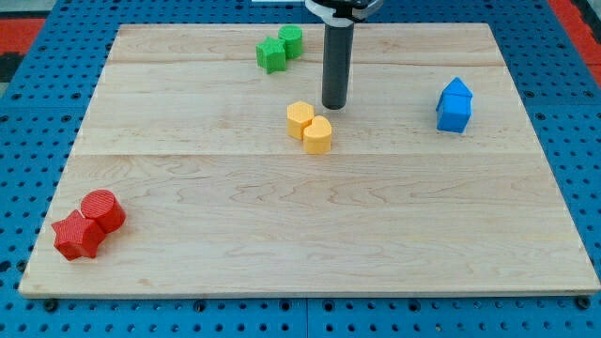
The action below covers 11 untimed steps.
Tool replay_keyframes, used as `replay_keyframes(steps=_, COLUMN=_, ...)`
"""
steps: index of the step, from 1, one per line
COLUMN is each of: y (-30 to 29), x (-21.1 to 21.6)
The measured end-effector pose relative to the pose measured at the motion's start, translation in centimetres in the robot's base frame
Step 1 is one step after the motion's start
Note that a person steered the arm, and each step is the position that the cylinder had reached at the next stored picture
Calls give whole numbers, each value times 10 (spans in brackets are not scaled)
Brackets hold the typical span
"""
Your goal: Move the arm diagonal to the blue cube
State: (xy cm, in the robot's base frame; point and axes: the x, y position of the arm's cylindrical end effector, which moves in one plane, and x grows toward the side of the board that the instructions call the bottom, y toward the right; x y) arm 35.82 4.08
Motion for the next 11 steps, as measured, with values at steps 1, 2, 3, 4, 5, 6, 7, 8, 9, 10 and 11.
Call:
replay_keyframes(steps=1, y=0, x=0)
replay_keyframes(steps=2, y=0, x=0)
replay_keyframes(steps=3, y=0, x=0)
replay_keyframes(steps=4, y=0, x=5)
replay_keyframes(steps=5, y=-2, x=5)
replay_keyframes(steps=6, y=-9, x=-5)
replay_keyframes(steps=7, y=-6, x=-10)
replay_keyframes(steps=8, y=-6, x=-13)
replay_keyframes(steps=9, y=12, x=-29)
replay_keyframes(steps=10, y=33, x=-42)
replay_keyframes(steps=11, y=67, x=-44)
